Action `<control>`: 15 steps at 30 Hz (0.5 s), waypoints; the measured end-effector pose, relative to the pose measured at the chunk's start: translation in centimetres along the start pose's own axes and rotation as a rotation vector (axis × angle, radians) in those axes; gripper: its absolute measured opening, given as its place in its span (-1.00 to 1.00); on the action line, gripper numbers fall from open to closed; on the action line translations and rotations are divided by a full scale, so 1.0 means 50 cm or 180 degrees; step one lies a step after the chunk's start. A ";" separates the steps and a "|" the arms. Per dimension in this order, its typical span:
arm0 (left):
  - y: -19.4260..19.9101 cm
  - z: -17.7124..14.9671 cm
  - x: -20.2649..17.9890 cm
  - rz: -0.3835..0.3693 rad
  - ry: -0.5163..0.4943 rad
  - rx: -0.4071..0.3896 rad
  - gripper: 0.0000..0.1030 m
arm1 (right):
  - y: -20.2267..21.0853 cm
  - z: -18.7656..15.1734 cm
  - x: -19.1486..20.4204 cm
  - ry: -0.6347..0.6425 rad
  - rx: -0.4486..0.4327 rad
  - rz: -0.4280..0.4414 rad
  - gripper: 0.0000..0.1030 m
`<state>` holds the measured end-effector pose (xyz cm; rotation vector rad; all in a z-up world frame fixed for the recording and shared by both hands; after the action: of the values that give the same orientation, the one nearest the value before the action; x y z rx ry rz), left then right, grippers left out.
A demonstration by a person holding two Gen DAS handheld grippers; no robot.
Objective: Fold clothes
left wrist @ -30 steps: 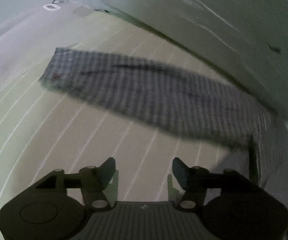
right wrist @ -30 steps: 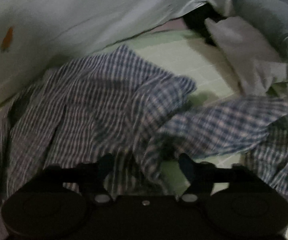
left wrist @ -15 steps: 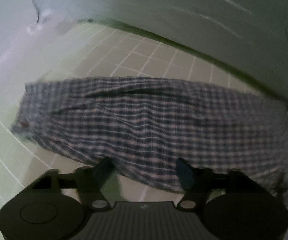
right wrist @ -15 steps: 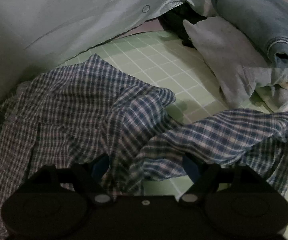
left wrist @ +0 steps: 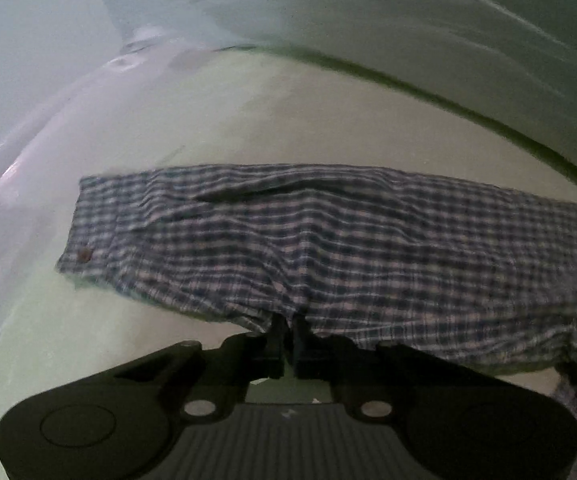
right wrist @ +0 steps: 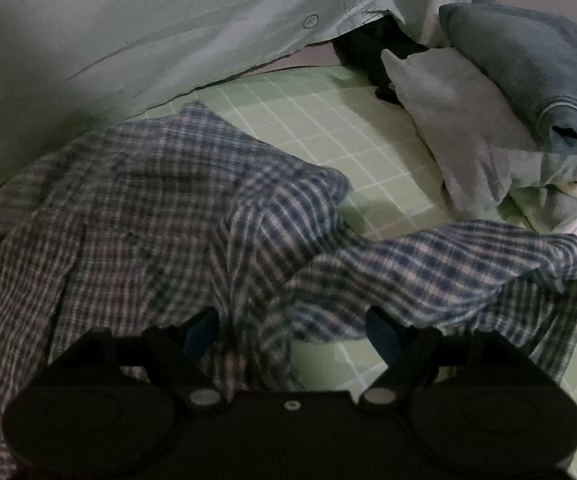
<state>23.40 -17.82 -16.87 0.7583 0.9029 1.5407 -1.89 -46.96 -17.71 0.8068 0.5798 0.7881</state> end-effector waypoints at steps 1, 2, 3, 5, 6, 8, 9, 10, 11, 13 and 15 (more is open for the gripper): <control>0.000 0.004 0.035 0.0087 0.0061 -0.0010 -0.91 | 0.003 -0.002 0.001 0.0004 -0.0001 0.0000 0.57; 0.000 0.007 0.071 0.0192 0.0114 -0.0026 -0.91 | 0.003 -0.005 0.004 0.0005 0.0007 0.0015 0.57; 0.001 0.009 0.106 0.0298 0.0170 -0.0039 -0.91 | 0.004 -0.009 0.007 0.0007 0.0014 0.0031 0.57; 0.005 0.009 0.178 0.0488 0.0334 -0.0042 -0.90 | 0.007 -0.014 0.017 0.0012 0.0028 0.0075 0.57; 0.007 0.008 0.214 0.0559 0.0441 -0.0032 -0.90 | 0.008 -0.016 0.025 0.0015 0.0034 0.0117 0.57; 0.017 0.002 0.264 0.0560 0.0674 0.0027 -0.73 | 0.010 -0.018 0.043 0.0014 0.0028 0.0230 0.57; 0.024 -0.002 0.280 0.0518 0.0791 0.0067 -0.68 | 0.012 -0.019 0.052 0.0014 0.0026 0.0285 0.57; 0.032 -0.005 0.289 0.0465 0.0888 0.0100 -0.64 | 0.013 -0.018 0.060 0.0032 0.0021 0.0316 0.57; 0.041 -0.008 0.290 0.0399 0.0953 0.0122 -0.57 | 0.015 -0.013 0.071 0.0097 0.0006 0.0324 0.57; 0.063 -0.004 0.270 0.0223 0.1006 0.0118 -0.42 | 0.018 0.005 0.091 0.0234 -0.0069 0.0334 0.57; 0.076 0.010 0.230 0.0027 0.0995 0.0088 -0.16 | 0.023 0.030 0.110 0.0379 -0.0187 0.0337 0.57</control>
<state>20.21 -6.62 -13.47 0.5484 1.1527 1.6856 1.93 -42.69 -16.79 0.7447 0.6206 0.9511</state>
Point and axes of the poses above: each gripper's, at about its wrist camera, not at the fingertips, and y roughly against the way its jaws point, x to its left, z to its top, the point moved 6 cm from there along -y, roughly the way its jaws point, and after that the axes turned 14 degrees about y, right-handed, at the moved point
